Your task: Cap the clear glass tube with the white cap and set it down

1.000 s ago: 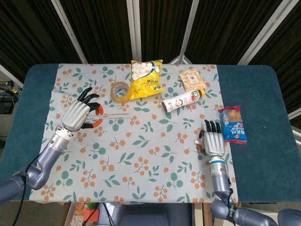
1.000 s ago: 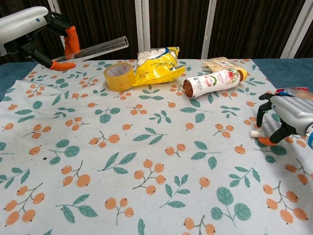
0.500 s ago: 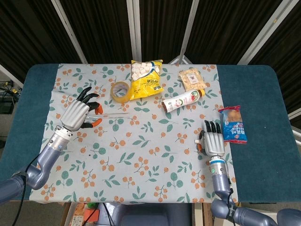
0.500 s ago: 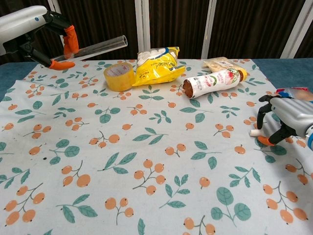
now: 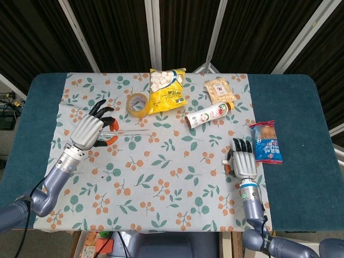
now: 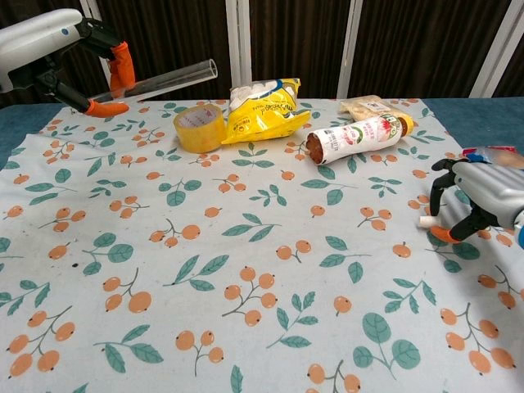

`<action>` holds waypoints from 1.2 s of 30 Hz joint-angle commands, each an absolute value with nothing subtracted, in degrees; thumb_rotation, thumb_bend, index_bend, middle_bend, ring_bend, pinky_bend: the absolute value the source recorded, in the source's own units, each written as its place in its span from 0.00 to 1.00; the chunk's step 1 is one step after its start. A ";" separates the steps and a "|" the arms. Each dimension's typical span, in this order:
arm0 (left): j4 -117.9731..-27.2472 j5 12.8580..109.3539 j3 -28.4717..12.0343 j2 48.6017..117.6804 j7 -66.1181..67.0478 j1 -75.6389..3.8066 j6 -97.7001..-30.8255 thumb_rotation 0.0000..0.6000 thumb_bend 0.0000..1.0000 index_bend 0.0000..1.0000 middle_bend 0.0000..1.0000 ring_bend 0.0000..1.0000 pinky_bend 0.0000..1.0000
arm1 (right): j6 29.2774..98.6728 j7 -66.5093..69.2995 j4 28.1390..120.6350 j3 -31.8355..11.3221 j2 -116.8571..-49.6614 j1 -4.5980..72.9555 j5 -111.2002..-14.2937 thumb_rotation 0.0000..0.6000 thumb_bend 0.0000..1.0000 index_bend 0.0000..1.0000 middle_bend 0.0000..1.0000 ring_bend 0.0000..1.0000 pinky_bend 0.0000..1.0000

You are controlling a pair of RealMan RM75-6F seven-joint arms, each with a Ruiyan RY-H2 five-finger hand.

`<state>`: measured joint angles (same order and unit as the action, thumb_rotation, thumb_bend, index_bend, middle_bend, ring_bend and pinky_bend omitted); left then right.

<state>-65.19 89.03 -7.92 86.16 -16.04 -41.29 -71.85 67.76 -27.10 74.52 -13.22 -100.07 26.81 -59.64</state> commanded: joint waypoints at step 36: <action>-50.45 82.49 -16.73 108.38 -22.69 -47.90 -74.34 1.00 0.67 0.71 0.76 0.22 0.00 | 76.65 -22.98 77.67 -19.67 -88.75 34.82 -77.62 1.00 0.39 0.61 0.12 0.00 0.01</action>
